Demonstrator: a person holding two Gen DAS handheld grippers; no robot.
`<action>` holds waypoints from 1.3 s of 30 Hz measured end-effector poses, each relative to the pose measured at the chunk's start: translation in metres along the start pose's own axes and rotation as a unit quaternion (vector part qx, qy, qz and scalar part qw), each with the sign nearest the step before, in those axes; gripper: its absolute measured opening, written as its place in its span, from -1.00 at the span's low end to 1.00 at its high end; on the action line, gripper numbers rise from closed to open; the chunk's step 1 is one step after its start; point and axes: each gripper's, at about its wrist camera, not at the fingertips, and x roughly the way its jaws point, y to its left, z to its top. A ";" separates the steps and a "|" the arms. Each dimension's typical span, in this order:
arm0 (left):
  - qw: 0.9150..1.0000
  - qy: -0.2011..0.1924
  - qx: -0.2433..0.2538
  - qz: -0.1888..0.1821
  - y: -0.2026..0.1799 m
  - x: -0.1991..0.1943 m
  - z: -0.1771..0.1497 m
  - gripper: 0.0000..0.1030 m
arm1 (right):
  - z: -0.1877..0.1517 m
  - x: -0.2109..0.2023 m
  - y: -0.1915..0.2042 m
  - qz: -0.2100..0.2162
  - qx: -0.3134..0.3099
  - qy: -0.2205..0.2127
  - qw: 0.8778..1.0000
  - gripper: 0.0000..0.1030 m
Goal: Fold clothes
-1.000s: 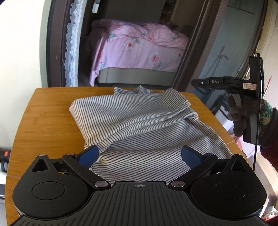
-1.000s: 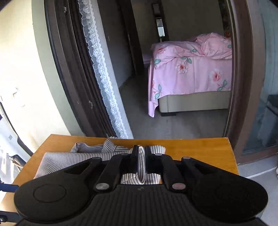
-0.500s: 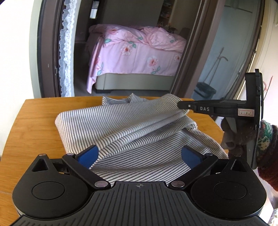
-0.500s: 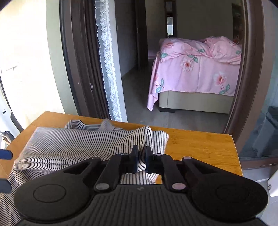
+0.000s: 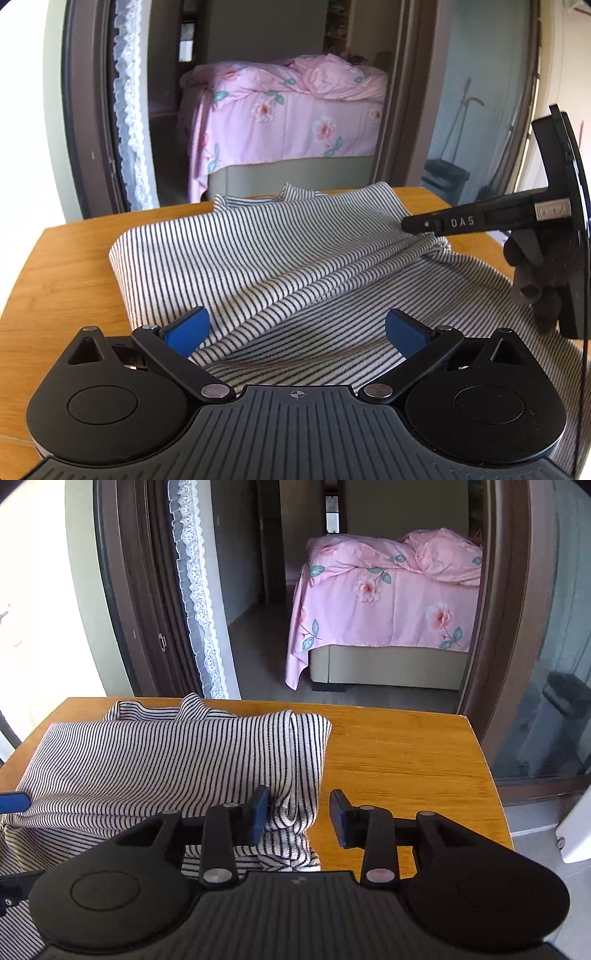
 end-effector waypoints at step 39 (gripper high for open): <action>0.995 -0.013 -0.099 -0.014 0.035 0.004 0.007 1.00 | -0.031 -0.032 -0.014 0.027 0.043 -0.035 0.998 0.67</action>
